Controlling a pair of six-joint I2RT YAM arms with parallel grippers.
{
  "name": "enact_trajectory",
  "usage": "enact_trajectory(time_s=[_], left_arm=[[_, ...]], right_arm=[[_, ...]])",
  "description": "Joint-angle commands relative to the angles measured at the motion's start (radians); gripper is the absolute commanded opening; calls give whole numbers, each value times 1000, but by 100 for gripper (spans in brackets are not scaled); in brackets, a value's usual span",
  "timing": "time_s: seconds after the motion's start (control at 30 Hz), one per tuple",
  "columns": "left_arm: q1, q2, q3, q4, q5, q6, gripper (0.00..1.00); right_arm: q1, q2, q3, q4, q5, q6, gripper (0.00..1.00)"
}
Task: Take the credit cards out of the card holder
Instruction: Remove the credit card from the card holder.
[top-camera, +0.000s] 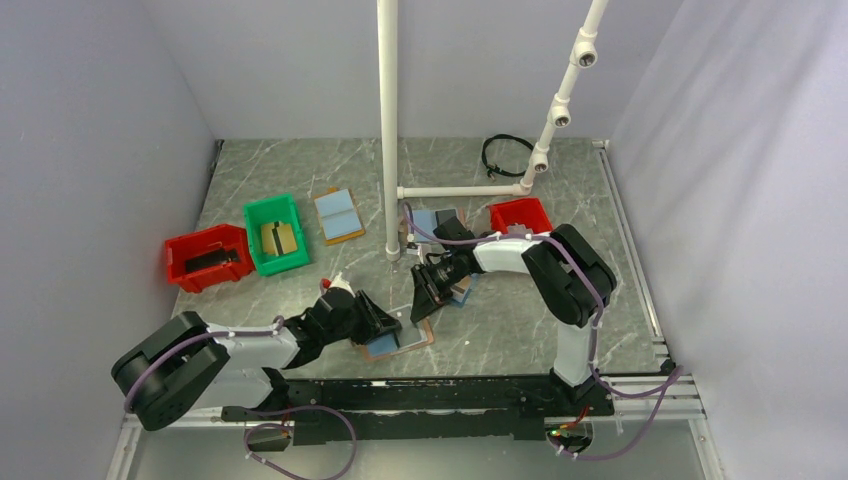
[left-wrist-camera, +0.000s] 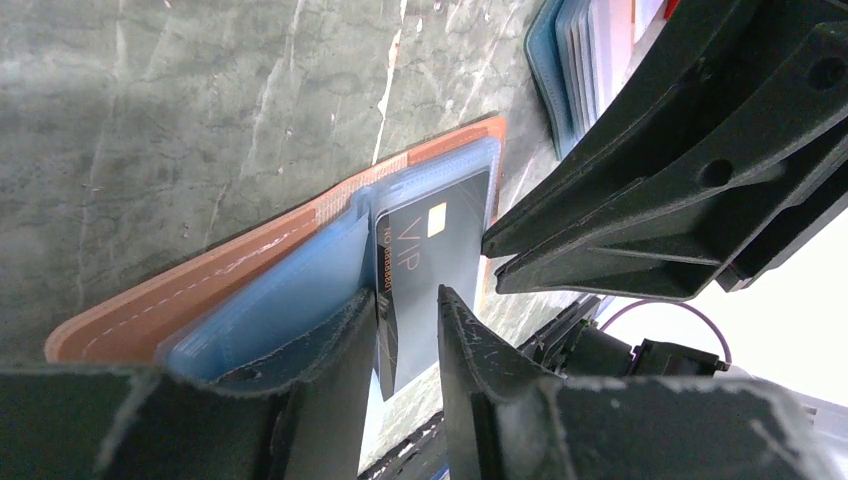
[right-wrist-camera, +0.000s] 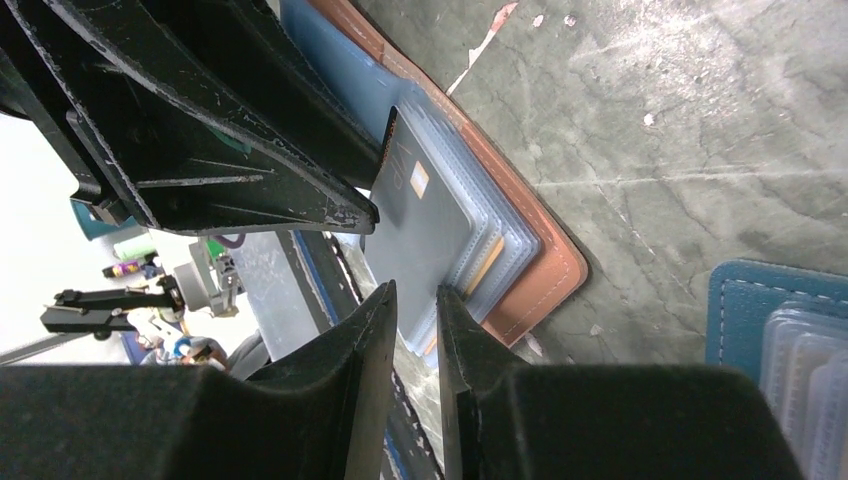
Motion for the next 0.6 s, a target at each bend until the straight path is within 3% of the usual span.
enact_trajectory(time_s=[0.0, 0.1, 0.23, 0.57], left_arm=[[-11, 33, 6, 35, 9, -8, 34], [-11, 21, 6, 23, 4, -8, 25], [-10, -10, -5, 14, -6, -7, 0], [-10, -175, -65, -7, -15, 63, 0]], right_arm=[[49, 55, 8, 13, 24, -16, 24], [49, 64, 15, 3, 22, -20, 24], [48, 61, 18, -6, 33, -27, 24], [18, 37, 23, -17, 44, -47, 26]])
